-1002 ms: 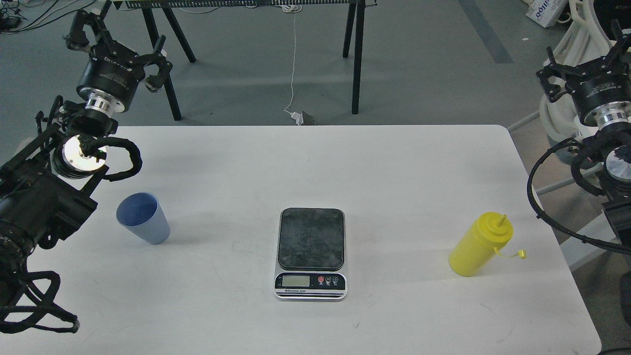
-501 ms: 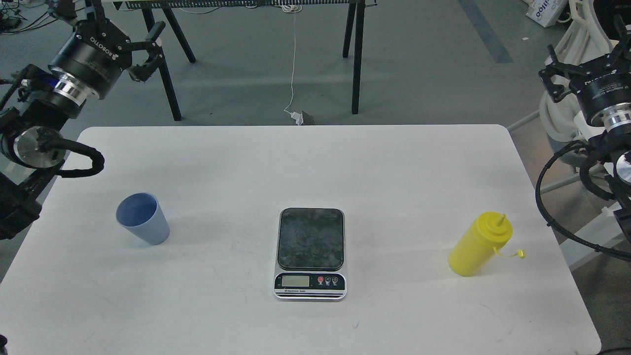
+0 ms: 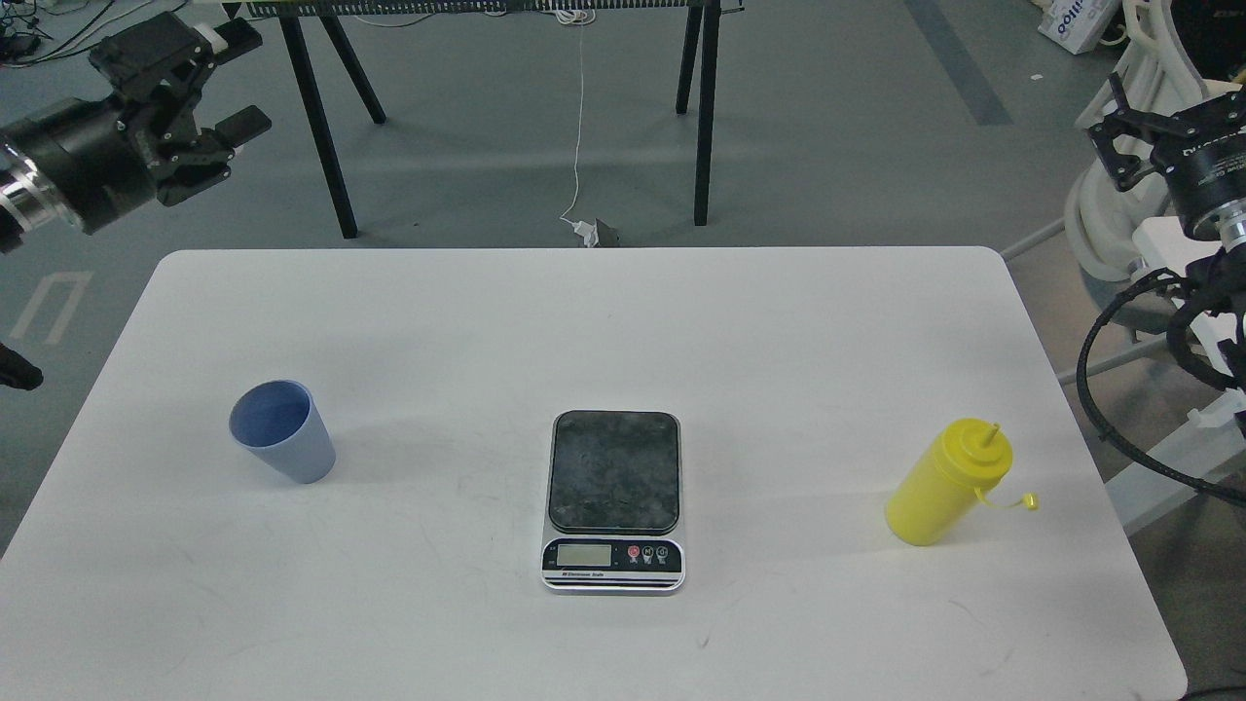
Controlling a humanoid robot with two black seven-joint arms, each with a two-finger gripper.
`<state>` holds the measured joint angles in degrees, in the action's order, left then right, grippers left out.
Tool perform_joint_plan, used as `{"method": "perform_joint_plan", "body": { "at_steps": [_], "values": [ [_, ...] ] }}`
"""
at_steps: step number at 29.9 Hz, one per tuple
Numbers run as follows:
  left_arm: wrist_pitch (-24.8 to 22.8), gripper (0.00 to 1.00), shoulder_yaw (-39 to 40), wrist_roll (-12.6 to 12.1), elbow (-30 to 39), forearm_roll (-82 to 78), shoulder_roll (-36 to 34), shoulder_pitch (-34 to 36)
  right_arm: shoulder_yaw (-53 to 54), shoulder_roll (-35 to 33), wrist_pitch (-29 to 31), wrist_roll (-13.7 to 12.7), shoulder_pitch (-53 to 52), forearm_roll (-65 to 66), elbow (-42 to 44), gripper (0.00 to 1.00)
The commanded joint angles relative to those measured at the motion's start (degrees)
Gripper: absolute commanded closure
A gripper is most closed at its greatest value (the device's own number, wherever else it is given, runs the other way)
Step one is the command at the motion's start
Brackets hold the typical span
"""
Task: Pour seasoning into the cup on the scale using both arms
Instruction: 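Move the left gripper out and down toward the blue cup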
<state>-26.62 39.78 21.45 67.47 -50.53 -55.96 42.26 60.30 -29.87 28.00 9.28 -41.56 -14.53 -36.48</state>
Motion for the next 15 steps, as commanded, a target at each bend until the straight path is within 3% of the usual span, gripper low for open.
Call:
{"method": "perform_joint_plan", "body": {
  "at_steps": [1,7,15],
  "values": [
    [2.87,0.05,-1.63,-0.27,5.21,-10.69,-3.00,-0.87,0.96,-0.01,0.00,0.12,0.60,-0.15,0.01,0.00],
    [12.54,0.05,-9.98,-0.09,6.10,-33.28,-4.77,-1.04,2.89,-0.18,0.00,0.04,2.53,-0.15,0.01,0.00],
    [21.59,0.07,-16.39,0.09,5.92,-52.63,-6.70,-1.57,3.16,-1.94,0.00,0.04,3.15,-0.32,0.09,0.00]
  ]
}}
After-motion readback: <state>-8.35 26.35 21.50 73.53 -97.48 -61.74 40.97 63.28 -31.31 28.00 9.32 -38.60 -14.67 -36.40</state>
